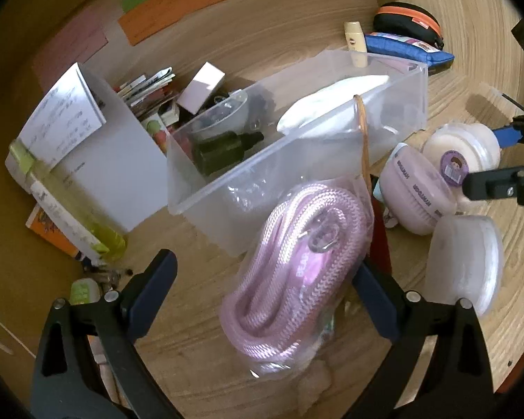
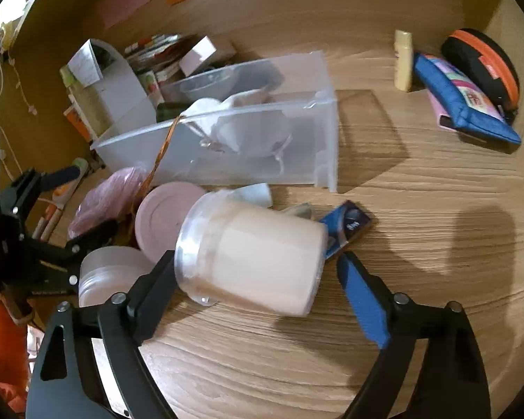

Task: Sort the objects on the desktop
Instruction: 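Grasp the beige jar with the right gripper while the left grasps the pink rope bag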

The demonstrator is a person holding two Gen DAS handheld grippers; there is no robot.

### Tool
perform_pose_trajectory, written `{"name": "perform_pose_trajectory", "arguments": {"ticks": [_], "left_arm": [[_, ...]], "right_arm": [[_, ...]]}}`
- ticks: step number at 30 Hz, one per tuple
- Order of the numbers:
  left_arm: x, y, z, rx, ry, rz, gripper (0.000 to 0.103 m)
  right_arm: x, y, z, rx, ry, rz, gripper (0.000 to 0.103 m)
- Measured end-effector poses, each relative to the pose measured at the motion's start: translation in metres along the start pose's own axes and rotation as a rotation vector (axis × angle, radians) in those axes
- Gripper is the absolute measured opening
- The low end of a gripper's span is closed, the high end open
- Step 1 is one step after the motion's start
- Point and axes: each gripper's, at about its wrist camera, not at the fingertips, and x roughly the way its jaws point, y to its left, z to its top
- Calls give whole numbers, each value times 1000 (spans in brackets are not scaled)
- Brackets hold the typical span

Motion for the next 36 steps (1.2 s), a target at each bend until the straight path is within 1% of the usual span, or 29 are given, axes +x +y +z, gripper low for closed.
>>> {"name": "perform_pose_trajectory", "arguments": {"ticks": [1,3,4,7,8,10,13,14,16,19,21,24,25,26,27,28,29,32,36], "left_arm": [[0,0,1,3,0,-3,99],[0,1,2,7,-3,-5,99],[0,3,1,7,-6,-8,98],[-6,9,0,-3,-18,-28,90],[-8,13,-1,-10,-25,-27,89],[-14,21,-2,-29,-39,-14,88],[-15,37,0,-70,-40,5,80],[-12,40,1,-78,-33,-3,79],[-3,40,3,-76,-6,-54,78],[8,27,5,-23,30,-122,78],[13,18,6,18,43,-135,78],[21,9,6,42,72,-140,76],[23,7,4,50,80,-135,73],[23,6,2,52,84,-143,59],[24,5,1,51,91,-174,52],[23,4,0,43,90,-163,49],[21,3,0,40,84,-155,43],[15,5,-1,19,68,-133,39],[4,18,0,-36,42,-127,33]], "right_arm": [[1,1,1,-2,2,2,86],[3,1,2,-4,9,7,77],[4,1,2,-2,14,18,76],[4,-2,3,17,19,42,75],[3,-3,2,17,20,46,74],[0,-5,1,18,20,51,72],[-3,-8,1,21,19,54,71],[-3,-8,1,20,19,54,70],[-4,-8,0,24,17,54,70],[-4,-9,1,28,17,61,70],[-4,-9,0,28,16,60,70],[-4,-9,1,27,13,61,70],[-3,-8,2,24,12,60,70],[-3,-7,2,17,11,58,70],[-3,-7,2,14,9,56,69],[-3,-7,2,12,7,56,69],[-2,-7,3,15,5,59,69],[-3,-8,3,22,-6,60,68],[-6,-11,2,35,-16,56,67]]}}
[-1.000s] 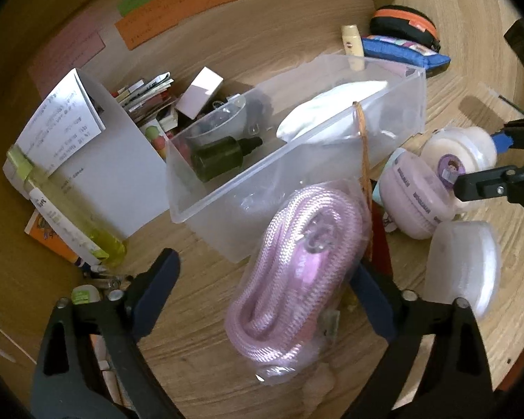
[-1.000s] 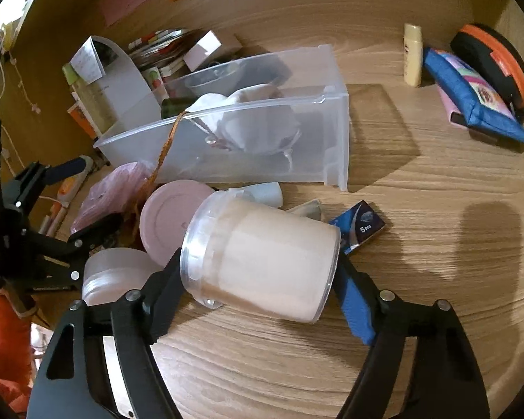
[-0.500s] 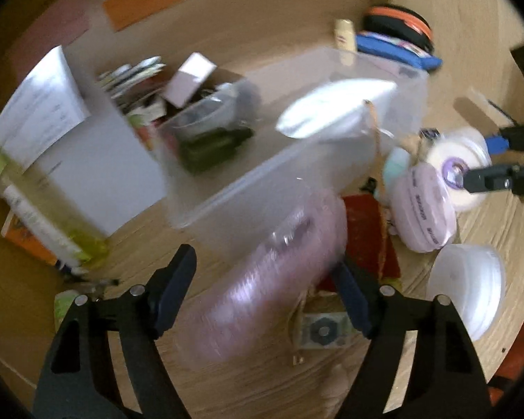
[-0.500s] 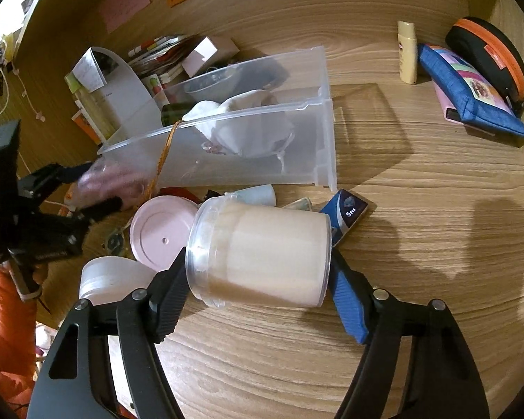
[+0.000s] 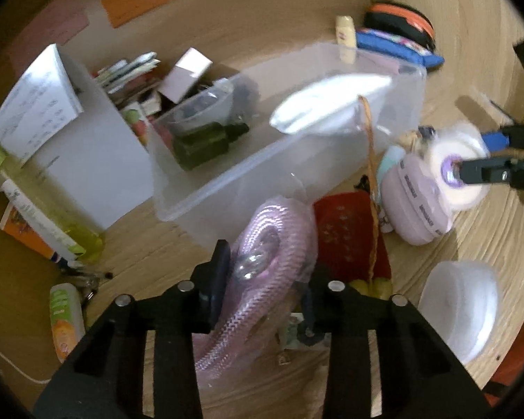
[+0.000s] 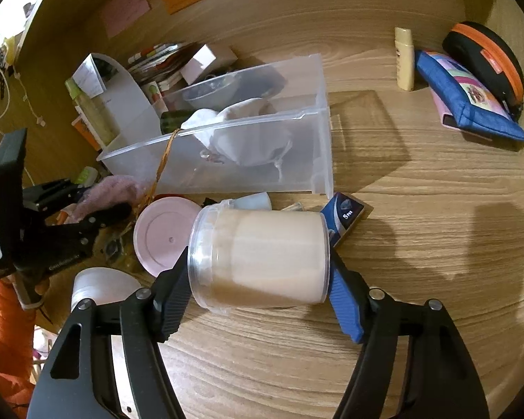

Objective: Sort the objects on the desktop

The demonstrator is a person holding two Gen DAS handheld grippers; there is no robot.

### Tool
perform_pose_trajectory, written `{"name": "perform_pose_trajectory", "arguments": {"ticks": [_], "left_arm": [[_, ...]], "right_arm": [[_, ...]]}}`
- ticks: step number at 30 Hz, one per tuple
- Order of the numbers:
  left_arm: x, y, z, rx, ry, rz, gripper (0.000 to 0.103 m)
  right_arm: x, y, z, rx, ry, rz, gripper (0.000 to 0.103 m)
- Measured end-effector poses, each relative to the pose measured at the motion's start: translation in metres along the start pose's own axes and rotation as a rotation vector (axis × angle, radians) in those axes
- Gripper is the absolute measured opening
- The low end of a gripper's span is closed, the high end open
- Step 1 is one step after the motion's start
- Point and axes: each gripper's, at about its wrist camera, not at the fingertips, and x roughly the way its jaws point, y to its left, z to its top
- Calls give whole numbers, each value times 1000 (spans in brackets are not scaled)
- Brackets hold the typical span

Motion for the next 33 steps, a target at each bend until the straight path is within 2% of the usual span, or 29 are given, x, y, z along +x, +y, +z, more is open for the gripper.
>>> {"name": "perform_pose_trajectory", "arguments": {"ticks": [8,17,21,33], "left_arm": [[-24,29,4,-121,-63,-28,27],[-45,37,3,-210,-157,-51,26],[-55,40,1,-239,-203,-48,26],[-79,54,9,-324,-312,-108,24]], "right_arm": [[-16,-3,3,22,-55,-1,64],[-34,8,15,-8,-117,-4,64],[-41,11,21,-12,-139,-2,64],[-55,29,41,-58,-196,13,64]]}}
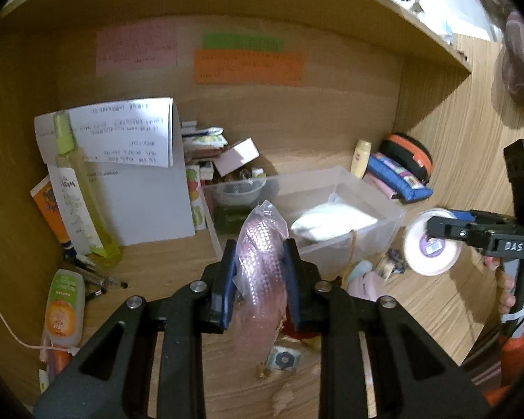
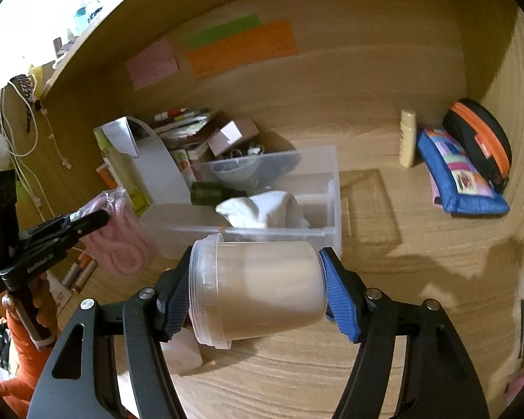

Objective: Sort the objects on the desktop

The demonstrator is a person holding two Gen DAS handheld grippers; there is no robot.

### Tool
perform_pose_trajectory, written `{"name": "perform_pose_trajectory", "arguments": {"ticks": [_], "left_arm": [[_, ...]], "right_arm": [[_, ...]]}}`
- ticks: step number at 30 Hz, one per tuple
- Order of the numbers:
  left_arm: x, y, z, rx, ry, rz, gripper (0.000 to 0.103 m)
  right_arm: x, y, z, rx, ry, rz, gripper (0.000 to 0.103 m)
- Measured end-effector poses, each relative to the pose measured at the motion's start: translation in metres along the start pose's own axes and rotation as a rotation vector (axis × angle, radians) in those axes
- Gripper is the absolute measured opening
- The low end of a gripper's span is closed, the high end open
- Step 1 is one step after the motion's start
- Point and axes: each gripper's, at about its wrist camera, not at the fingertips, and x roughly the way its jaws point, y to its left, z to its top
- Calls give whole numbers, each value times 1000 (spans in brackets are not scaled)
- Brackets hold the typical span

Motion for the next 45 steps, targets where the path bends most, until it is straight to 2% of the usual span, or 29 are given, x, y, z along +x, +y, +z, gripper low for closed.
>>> {"name": "perform_pose_trajectory", "arguments": {"ticks": [13,16,18,25,27,29,31,35,38,45], "left_arm": [[-13,-5,23,-27,-72,-13,24],[-18,-5,30,-30,-91,-19,11],[-20,-5,36,-26,-109,-17,11],[-7,-7,19,-2,-27,-11,11],[-12,-10,10,21,-17,-13,16],[-15,-15,0,54,-11,12,43],[-16,-19,-9,73,-1,30,56],[-12,-22,-24,84,39,18,65],[-3,-19,-38,81,85,5,69],[44,4,-68,11,281,-91,69]], "right_arm": [[3,11,31,-45,-53,25,64],[5,12,37,-49,-62,36,64],[7,12,40,-49,-65,41,64],[20,9,44,-40,-46,66,64],[25,7,42,-31,-33,73,64],[27,7,42,-32,-29,75,64],[27,7,42,-30,-29,77,64],[28,7,42,-29,-29,79,64],[28,8,40,-30,-26,82,64],[30,9,33,-35,-7,85,64]]}}
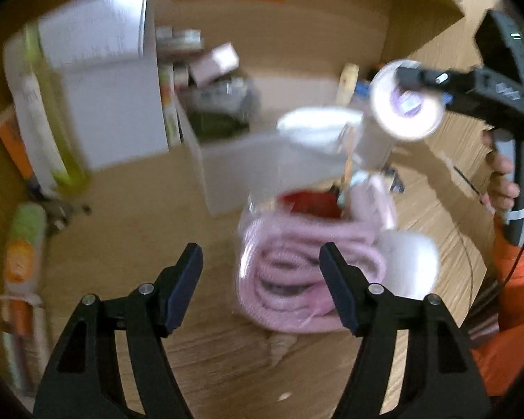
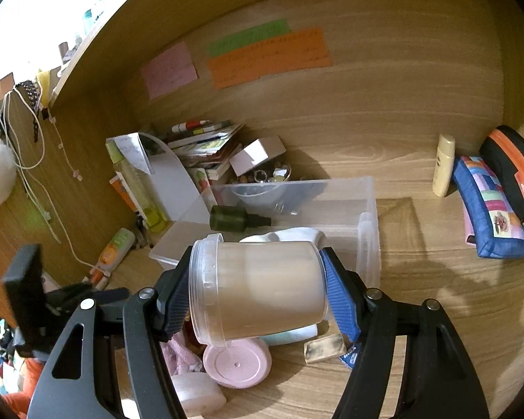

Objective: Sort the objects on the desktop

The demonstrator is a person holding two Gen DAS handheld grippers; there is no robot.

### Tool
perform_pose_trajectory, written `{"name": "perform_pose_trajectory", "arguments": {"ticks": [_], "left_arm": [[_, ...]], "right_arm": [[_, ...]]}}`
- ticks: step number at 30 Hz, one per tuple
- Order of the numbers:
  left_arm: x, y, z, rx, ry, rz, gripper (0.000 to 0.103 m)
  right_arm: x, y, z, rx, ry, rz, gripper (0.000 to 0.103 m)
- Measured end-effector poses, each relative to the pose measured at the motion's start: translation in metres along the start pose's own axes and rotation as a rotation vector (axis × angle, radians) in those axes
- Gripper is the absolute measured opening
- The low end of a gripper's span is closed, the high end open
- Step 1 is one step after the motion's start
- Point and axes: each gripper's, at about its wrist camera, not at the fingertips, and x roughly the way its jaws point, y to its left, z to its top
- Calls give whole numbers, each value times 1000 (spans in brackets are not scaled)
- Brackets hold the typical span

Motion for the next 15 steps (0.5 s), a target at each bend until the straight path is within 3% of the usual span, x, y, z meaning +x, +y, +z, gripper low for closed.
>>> {"name": "perform_pose_trajectory", "arguments": {"ticks": [6,10,12,14,15], "left_arm": [[17,6,0,-51,52,-185,69],[22,-4,3,-17,66,-209,70],[20,-4,4,-21,54,-199,61],[17,-3,5,-29,48,-200,40],[14,-2,6,-38,44,-205,37]], "right_arm": [[4,0,2,0,6,-6,65],[7,1,4,-4,10,-3,65],[9,2,4,-7,16,2,65],[11,3,4,-9,22,5,65],[11,3,4,-10,23,5,65]]}}
